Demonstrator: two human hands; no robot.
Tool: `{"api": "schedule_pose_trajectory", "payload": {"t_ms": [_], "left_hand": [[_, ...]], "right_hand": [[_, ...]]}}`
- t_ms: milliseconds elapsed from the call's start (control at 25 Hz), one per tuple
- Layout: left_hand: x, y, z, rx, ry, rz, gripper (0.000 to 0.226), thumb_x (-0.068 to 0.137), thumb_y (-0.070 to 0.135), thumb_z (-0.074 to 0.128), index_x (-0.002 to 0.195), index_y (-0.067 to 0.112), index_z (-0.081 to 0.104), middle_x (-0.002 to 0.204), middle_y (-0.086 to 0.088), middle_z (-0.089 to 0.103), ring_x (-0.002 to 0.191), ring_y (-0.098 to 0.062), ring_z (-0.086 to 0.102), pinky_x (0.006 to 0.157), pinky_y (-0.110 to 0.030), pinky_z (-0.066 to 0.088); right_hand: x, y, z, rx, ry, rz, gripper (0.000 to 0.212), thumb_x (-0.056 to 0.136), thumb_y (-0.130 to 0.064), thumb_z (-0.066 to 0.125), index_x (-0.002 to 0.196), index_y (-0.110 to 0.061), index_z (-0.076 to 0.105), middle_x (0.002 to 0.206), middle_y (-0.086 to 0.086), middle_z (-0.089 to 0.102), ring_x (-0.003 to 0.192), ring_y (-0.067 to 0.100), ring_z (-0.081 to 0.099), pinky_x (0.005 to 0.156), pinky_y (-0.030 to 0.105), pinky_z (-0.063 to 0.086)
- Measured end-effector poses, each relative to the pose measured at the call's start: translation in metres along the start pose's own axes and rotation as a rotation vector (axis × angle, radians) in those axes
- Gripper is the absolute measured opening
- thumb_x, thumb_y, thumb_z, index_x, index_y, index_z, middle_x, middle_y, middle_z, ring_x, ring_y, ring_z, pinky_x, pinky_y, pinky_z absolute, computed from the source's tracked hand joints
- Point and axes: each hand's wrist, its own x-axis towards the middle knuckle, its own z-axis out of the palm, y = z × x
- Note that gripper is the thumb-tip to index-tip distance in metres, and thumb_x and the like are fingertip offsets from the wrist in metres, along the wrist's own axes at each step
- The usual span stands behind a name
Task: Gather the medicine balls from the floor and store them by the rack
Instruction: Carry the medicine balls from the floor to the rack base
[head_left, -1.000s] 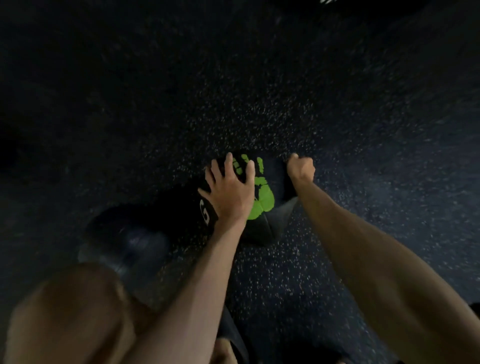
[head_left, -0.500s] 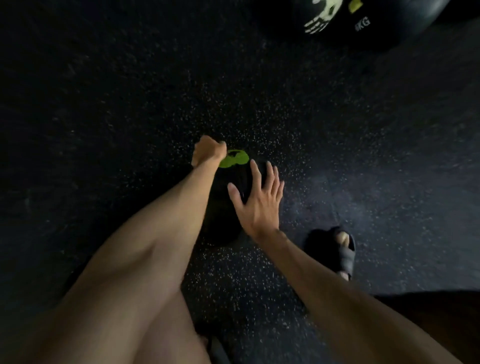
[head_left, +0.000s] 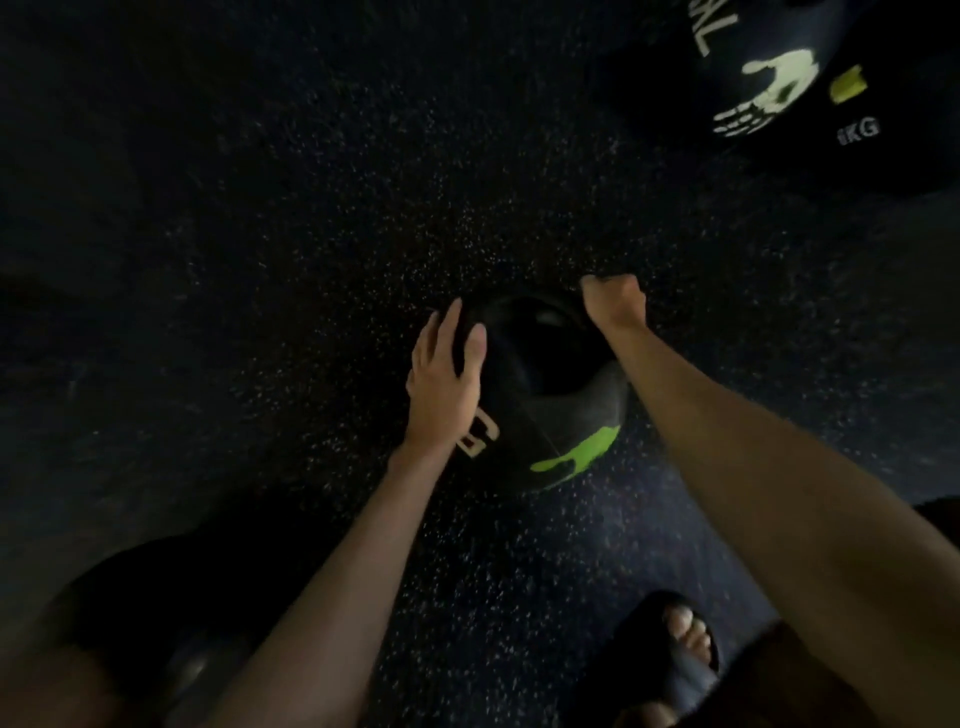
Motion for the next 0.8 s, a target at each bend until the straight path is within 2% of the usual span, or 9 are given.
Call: {"api": "schedule_pose_trajectory", "payload": {"t_ms": [120, 200, 320, 440, 520, 600, 680, 760, 800], "left_hand": [[-0.016, 0.031, 0.045, 0.236, 0.274, -0.027, 0.061, 0.095, 0.07, 0.029, 0.149, 0.043, 0.035, 0.159, 0.002, 0.035, 0.146, -0.023, 0.03, 0.116, -0.05, 0.027], [0.005, 0.06, 0.06, 0.337, 0.325, -0.084, 0.06, 0.095, 0.07, 0.027, 0.147, 0.043, 0.04, 0.156, 0.0, 0.04, 0.143, -0.024, 0.035, 0.114, -0.054, 0.031], [0.074, 0.105, 0.072, 0.4, 0.233, -0.177, 0.055, 0.095, 0.067, 0.033, 0.139, 0.04, 0.052, 0.146, -0.001, 0.05, 0.135, -0.026, 0.043, 0.11, -0.058, 0.033], [0.15, 0.148, 0.087, 0.443, 0.098, -0.334, 0.052, 0.092, 0.066, 0.041, 0.128, 0.033, 0.062, 0.132, -0.004, 0.06, 0.123, -0.03, 0.053, 0.104, -0.058, 0.038], [0.191, 0.154, 0.093, 0.507, 0.07, -0.429, 0.053, 0.09, 0.064, 0.046, 0.122, 0.027, 0.064, 0.122, -0.005, 0.065, 0.112, -0.031, 0.06, 0.099, -0.055, 0.045], [0.222, 0.149, 0.086, 0.51, 0.042, -0.441, 0.05, 0.089, 0.06, 0.051, 0.117, 0.021, 0.065, 0.114, -0.007, 0.068, 0.101, -0.03, 0.065, 0.092, -0.049, 0.052], [0.249, 0.141, 0.073, 0.464, 0.031, -0.403, 0.048, 0.091, 0.054, 0.053, 0.118, 0.016, 0.064, 0.114, -0.009, 0.069, 0.099, -0.03, 0.067, 0.089, -0.041, 0.055], [0.271, 0.139, 0.059, 0.427, 0.063, -0.379, 0.047, 0.096, 0.046, 0.052, 0.123, 0.01, 0.064, 0.12, -0.012, 0.068, 0.105, -0.03, 0.066, 0.084, -0.031, 0.051], [0.277, 0.14, 0.053, 0.407, 0.074, -0.36, 0.045, 0.097, 0.043, 0.05, 0.124, 0.009, 0.065, 0.122, -0.013, 0.067, 0.108, -0.031, 0.065, 0.082, -0.031, 0.047]], "right_hand": [[0.052, 0.001, -0.005, 0.008, -0.044, -0.034, 0.051, 0.094, -0.04, 0.054, 0.12, 0.001, 0.065, 0.123, 0.018, 0.066, 0.112, 0.037, 0.061, 0.092, 0.035, 0.047], [0.074, -0.001, -0.011, 0.042, -0.04, -0.057, 0.048, 0.096, -0.038, 0.049, 0.115, 0.002, 0.068, 0.117, 0.018, 0.068, 0.108, 0.035, 0.063, 0.084, 0.032, 0.045], [0.085, 0.006, -0.032, 0.134, -0.041, -0.052, 0.042, 0.1, -0.031, 0.044, 0.105, 0.002, 0.07, 0.111, 0.021, 0.069, 0.106, 0.036, 0.062, 0.078, 0.032, 0.038], [0.054, 0.014, -0.048, 0.295, -0.044, -0.053, 0.042, 0.103, -0.036, 0.04, 0.119, -0.007, 0.065, 0.119, 0.016, 0.064, 0.114, 0.034, 0.058, 0.088, 0.037, 0.04], [0.024, 0.019, -0.038, 0.202, 0.061, -0.212, 0.05, 0.102, -0.049, 0.038, 0.138, -0.018, 0.053, 0.139, 0.01, 0.054, 0.132, 0.027, 0.047, 0.107, 0.041, 0.036], [0.009, 0.017, -0.024, 0.032, 0.144, -0.388, 0.064, 0.097, -0.063, 0.033, 0.149, -0.025, 0.041, 0.154, 0.007, 0.04, 0.144, 0.024, 0.032, 0.117, 0.043, 0.025], [0.018, 0.0, -0.016, -0.045, 0.196, -0.429, 0.068, 0.095, -0.068, 0.032, 0.15, -0.028, 0.041, 0.154, 0.007, 0.04, 0.144, 0.026, 0.032, 0.117, 0.046, 0.026], [0.041, -0.034, -0.012, -0.089, 0.202, -0.384, 0.068, 0.094, -0.068, 0.032, 0.147, -0.028, 0.046, 0.15, 0.008, 0.046, 0.14, 0.027, 0.037, 0.115, 0.049, 0.031], [0.054, -0.052, -0.012, -0.11, 0.184, -0.355, 0.068, 0.093, -0.068, 0.031, 0.145, -0.028, 0.049, 0.147, 0.008, 0.049, 0.138, 0.029, 0.04, 0.114, 0.051, 0.032]]}}
